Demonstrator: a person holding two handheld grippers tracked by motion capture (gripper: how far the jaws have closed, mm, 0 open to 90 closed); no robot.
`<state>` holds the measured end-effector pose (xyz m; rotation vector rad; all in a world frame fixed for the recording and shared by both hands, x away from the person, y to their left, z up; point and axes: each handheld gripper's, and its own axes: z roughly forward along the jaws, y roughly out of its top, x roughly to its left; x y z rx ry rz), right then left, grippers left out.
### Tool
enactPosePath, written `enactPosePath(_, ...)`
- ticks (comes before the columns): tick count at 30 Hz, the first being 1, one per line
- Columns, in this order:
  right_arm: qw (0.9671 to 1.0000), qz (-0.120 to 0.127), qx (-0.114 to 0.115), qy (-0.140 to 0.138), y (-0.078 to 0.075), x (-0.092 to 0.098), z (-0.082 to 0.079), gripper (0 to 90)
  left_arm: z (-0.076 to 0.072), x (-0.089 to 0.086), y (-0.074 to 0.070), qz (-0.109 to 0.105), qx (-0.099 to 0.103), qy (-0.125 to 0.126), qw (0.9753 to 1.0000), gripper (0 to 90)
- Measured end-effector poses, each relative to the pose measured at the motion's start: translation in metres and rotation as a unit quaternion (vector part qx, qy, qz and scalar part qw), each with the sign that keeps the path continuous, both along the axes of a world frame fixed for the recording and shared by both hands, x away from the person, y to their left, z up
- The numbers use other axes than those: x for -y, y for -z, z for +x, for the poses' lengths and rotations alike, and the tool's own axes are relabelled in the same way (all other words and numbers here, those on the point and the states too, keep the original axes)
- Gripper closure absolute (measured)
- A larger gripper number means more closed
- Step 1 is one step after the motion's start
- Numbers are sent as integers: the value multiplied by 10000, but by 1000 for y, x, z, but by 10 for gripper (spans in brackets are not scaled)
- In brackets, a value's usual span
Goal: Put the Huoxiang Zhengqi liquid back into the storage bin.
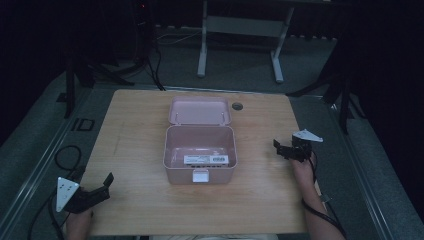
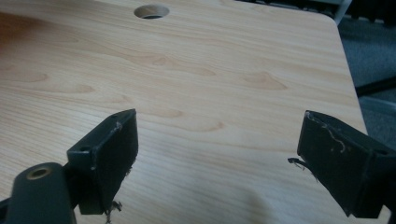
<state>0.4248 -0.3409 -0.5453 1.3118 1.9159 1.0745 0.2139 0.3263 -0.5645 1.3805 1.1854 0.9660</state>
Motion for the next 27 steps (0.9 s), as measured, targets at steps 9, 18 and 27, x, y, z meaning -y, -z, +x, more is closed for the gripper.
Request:
enactPosePath(9, 9978, 461, 4, 478, 1, 23, -7, 125, 0, 0, 0, -1, -7, 0, 10000, 2)
enactPosePath(18, 9968, 475, -124, 623, 4, 30, -6, 128, 0, -1, 0, -34, 8, 8, 10000, 2)
enactPosePath(27, 9974, 419, -173, 557, 5, 28, -4, 128, 0, -1, 0, -44, 13, 9, 10000, 3)
